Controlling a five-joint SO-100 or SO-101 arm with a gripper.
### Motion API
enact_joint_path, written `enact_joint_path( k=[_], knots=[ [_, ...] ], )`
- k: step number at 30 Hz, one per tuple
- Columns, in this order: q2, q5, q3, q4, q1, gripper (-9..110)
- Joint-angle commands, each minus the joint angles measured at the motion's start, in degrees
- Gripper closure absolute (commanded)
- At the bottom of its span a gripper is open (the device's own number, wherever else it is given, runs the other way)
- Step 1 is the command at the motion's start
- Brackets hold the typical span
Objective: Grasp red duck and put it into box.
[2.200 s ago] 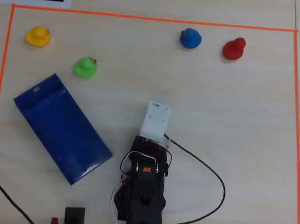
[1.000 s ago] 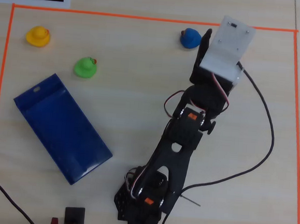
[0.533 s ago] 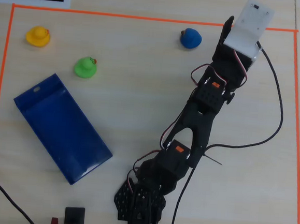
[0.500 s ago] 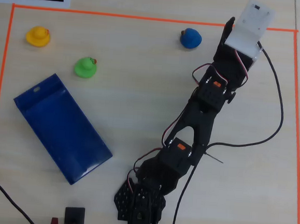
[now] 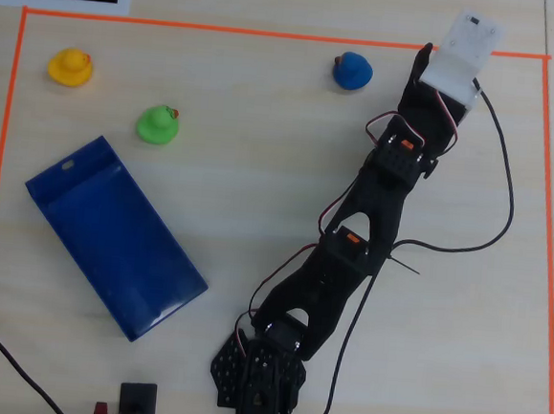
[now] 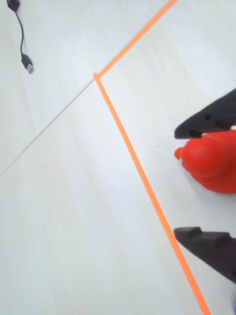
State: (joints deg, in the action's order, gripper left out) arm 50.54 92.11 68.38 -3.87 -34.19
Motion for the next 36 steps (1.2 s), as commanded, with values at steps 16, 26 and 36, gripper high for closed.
enact_joint_path(
  k=[16, 26, 36],
  knots=[
    [-17.05, -0.35, -21.01, 4.13, -1.41, 78],
    [-22.06, -3.60, -27.16, 9.49, -0.97, 101],
    [-12.04, -18.46, -37.71, 29.00, 0.09, 101]
  ],
)
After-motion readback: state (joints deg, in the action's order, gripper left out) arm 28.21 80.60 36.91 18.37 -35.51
